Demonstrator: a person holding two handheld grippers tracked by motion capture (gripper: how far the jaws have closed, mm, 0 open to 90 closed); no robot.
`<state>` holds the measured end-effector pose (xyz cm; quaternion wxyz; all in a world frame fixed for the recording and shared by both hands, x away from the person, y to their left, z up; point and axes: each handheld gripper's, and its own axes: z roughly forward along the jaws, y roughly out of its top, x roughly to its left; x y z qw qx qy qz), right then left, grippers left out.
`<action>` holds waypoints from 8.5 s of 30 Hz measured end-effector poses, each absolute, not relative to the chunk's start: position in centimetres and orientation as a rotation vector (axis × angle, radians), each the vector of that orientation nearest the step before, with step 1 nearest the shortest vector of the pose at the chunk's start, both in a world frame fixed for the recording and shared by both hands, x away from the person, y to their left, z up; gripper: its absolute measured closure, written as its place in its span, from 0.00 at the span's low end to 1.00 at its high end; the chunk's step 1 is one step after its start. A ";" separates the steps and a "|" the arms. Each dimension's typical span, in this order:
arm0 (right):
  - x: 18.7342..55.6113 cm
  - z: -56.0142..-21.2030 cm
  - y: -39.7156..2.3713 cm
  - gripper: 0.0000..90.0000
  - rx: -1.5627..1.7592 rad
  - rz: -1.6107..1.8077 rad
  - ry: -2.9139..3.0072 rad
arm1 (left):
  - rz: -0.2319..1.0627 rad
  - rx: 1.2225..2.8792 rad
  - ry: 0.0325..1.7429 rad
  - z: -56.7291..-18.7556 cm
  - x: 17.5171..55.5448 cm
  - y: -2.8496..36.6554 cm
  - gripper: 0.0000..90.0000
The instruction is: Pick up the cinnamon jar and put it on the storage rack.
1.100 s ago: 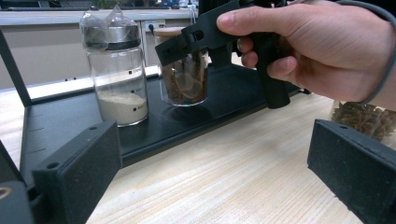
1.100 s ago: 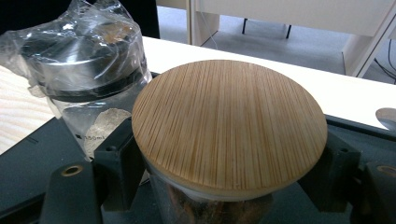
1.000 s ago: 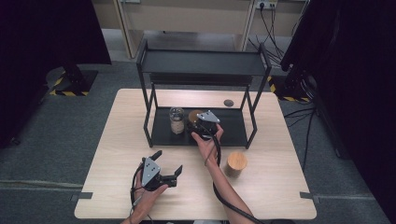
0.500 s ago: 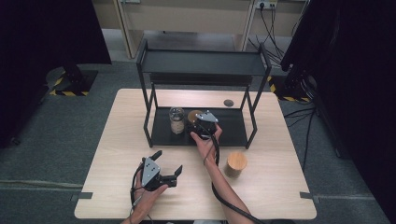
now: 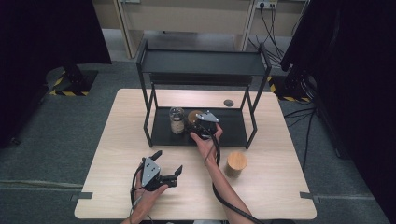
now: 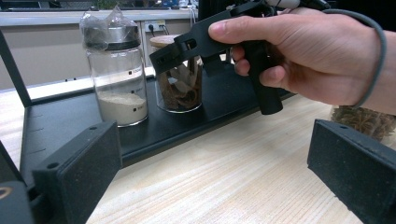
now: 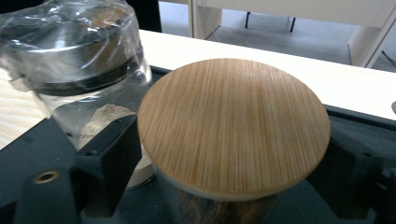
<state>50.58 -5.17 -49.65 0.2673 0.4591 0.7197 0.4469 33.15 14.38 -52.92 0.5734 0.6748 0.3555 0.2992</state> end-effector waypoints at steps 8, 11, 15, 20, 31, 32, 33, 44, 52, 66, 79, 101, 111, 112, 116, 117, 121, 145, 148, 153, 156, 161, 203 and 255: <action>50.1 -48.8 -5.6 0.06 1.269 1.180 1.954 | 0.702 1.583 0.833 -52.9 33.2 14.4 0.03; 49.8 -48.4 -5.8 0.05 1.276 1.203 1.955 | 0.702 1.583 0.833 -52.9 33.2 14.4 0.03; 49.5 -48.0 -5.8 0.05 1.275 1.207 1.956 | 0.703 1.583 0.832 -52.9 33.2 14.4 0.03; 49.1 -47.6 -5.9 0.05 1.268 1.208 1.948 | 0.702 1.583 0.834 -52.9 33.2 14.4 0.03; 48.0 -46.9 -6.3 0.05 1.244 1.227 1.956 | 0.701 1.583 0.836 -52.9 33.2 14.4 0.03; 47.9 -46.9 -6.4 0.05 1.241 1.235 1.958 | 0.701 1.582 0.836 -52.9 33.2 14.4 0.03; 47.7 -46.8 -6.4 0.05 1.239 1.242 1.959 | 0.701 1.583 0.836 -52.9 33.2 14.4 0.03; 46.2 -46.3 -6.6 0.05 1.193 1.289 1.957 | 0.701 1.580 0.838 -52.9 33.2 14.4 0.03; 45.3 -46.4 -6.8 0.05 1.180 1.317 1.956 | 0.702 1.581 0.837 -52.9 33.2 14.4 0.03; 43.2 -46.4 -7.6 0.05 1.145 1.370 1.966 | 0.703 1.581 0.837 -52.9 33.2 14.4 0.03; 42.2 -46.8 -8.0 0.05 1.131 1.399 1.971 | 0.704 1.581 0.836 -52.9 33.1 14.4 0.03; 40.4 -47.1 -8.5 0.05 1.098 1.437 1.982 | 0.704 1.580 0.835 -52.9 33.1 14.4 0.03; 39.4 -47.5 -8.9 0.05 1.085 1.439 1.999 | 0.703 1.581 0.834 -52.9 33.1 14.4 0.03; 39.3 -47.5 -8.9 0.05 1.087 1.443 1.999 | 0.703 1.581 0.834 -52.9 33.1 14.4 0.03; 39.0 -47.5 -9.0 0.05 1.083 1.445 1.998 | 0.704 1.580 0.834 -52.9 33.1 14.4 0.03; 39.0 -47.5 -9.1 0.05 1.081 1.442 1.997 | 0.703 1.580 0.834 -52.9 33.1 14.4 0.03; 38.7 -47.6 -9.2 0.05 1.080 1.441 1.998 | 0.704 1.580 0.834 -52.9 33.1 14.4 0.03; 36.2 -47.4 -9.8 0.05 1.044 1.472 2.016 | 0.703 1.581 0.833 -52.9 33.1 14.4 0.03; 36.0 -47.5 -9.9 0.05 1.044 1.470 2.013 | 0.703 1.580 0.833 -52.9 33.1 14.4 0.03; 35.7 -47.5 -10.2 0.05 1.047 1.470 2.012 | 0.703 1.580 0.834 -52.9 33.1 14.4 0.03; 35.4 -47.5 -10.4 0.06 1.045 1.472 2.011 | 0.703 1.580 0.833 -52.9 33.1 14.4 0.03; 35.1 -47.6 -10.6 0.06 1.045 1.475 2.011 | 0.702 1.579 0.833 -52.9 33.1 14.4 0.03; 32.9 -47.4 -13.3 0.06 1.064 1.492 1.975 | 0.701 1.583 0.834 -52.9 33.2 14.4 0.03; 30.3 -48.0 -16.7 0.06 1.108 1.459 1.919 | 0.700 1.586 0.833 -52.9 33.2 14.4 0.03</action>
